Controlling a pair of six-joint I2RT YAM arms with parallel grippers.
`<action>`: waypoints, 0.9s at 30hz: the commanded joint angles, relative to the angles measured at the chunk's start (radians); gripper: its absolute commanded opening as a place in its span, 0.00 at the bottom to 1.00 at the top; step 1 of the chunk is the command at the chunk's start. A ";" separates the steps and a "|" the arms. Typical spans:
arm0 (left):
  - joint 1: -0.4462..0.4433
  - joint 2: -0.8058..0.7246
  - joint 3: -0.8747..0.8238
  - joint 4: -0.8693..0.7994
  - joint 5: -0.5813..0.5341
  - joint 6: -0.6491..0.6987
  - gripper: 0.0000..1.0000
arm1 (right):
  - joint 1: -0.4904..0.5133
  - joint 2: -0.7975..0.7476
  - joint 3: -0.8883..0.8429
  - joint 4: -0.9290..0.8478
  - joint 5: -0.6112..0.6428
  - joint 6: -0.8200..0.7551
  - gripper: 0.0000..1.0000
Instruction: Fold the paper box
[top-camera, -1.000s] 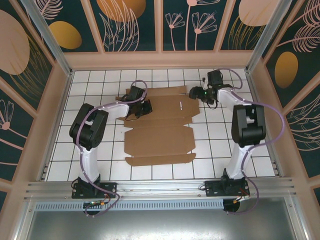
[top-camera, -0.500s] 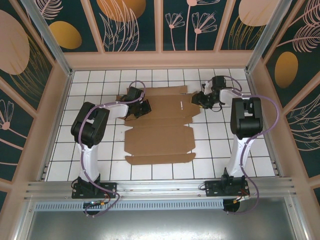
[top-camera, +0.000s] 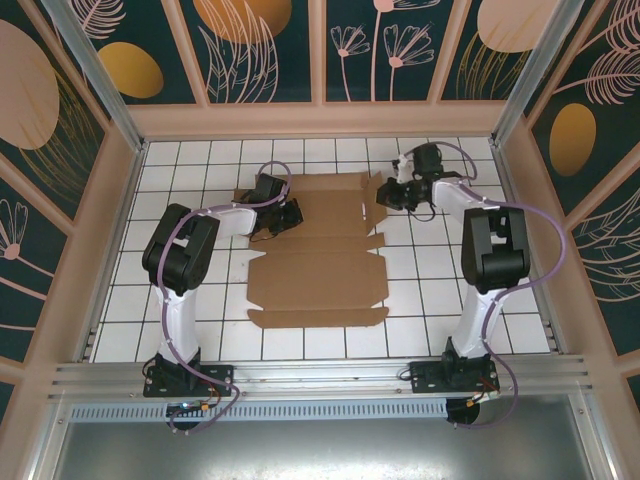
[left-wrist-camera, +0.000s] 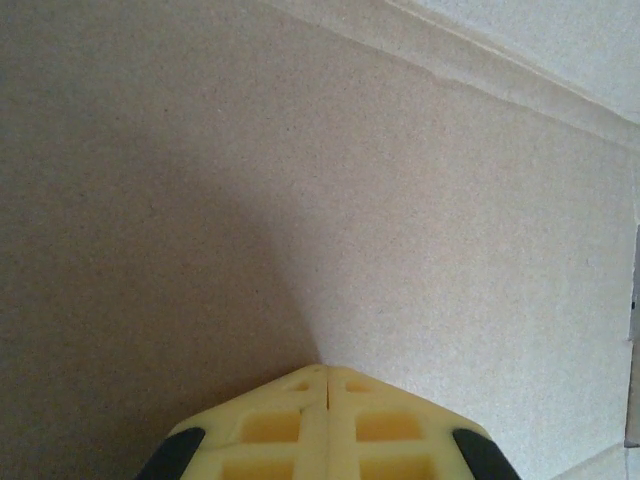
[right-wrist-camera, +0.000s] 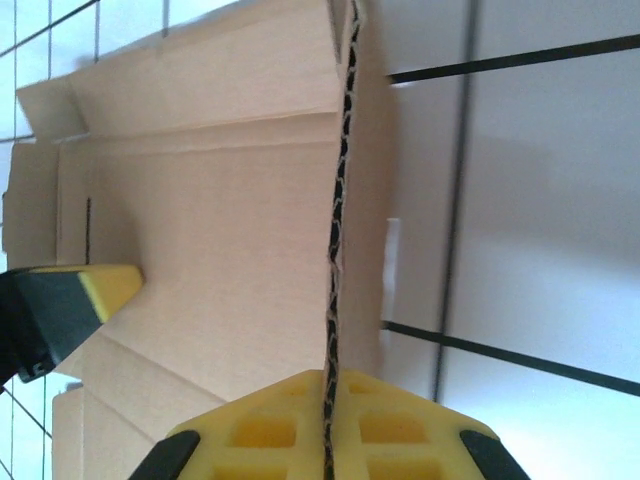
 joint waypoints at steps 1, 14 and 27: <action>-0.011 0.016 -0.029 -0.030 0.013 -0.003 0.00 | 0.054 -0.026 0.038 -0.069 0.070 0.017 0.12; -0.023 0.003 -0.050 -0.026 0.012 -0.001 0.00 | 0.137 0.033 0.082 -0.113 0.289 0.018 0.66; -0.022 0.011 -0.038 -0.040 -0.017 0.022 0.00 | -0.008 -0.109 -0.115 0.052 0.294 0.052 0.86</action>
